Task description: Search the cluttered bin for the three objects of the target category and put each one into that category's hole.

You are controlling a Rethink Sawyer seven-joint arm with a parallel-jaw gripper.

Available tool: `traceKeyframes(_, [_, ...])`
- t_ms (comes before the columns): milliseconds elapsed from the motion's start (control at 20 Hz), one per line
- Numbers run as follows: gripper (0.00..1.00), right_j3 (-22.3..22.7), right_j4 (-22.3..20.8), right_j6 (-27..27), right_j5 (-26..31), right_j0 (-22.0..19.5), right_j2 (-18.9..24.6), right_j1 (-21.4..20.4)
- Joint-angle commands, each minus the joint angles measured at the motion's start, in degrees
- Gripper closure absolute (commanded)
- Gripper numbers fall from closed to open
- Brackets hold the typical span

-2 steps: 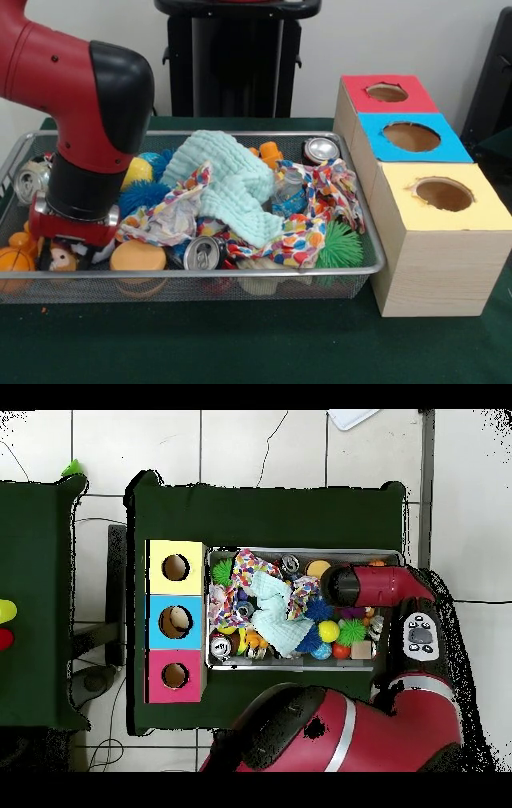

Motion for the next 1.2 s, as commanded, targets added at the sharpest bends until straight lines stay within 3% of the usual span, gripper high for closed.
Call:
traceKeyframes(50, [1.00, 3.61, -4.05, -4.21, 15.06, 1.11, -2.47, 8.44])
traceKeyframes(150, [1.00, 3.50, -4.39, -6.32, 15.05, 0.97, -1.99, 8.41])
traceKeyframes(800, [1.00, 5.48, -3.43, -5.69, 14.34, 2.12, -3.30, 6.17])
traceKeyframes(1000, [1.00, 11.98, -1.68, -3.74, 6.83, -0.21, -0.22, 0.23])
traceKeyframes(1200, [1.00, 19.73, 1.07, -4.37, 1.00, -4.35, 6.73, -6.73])
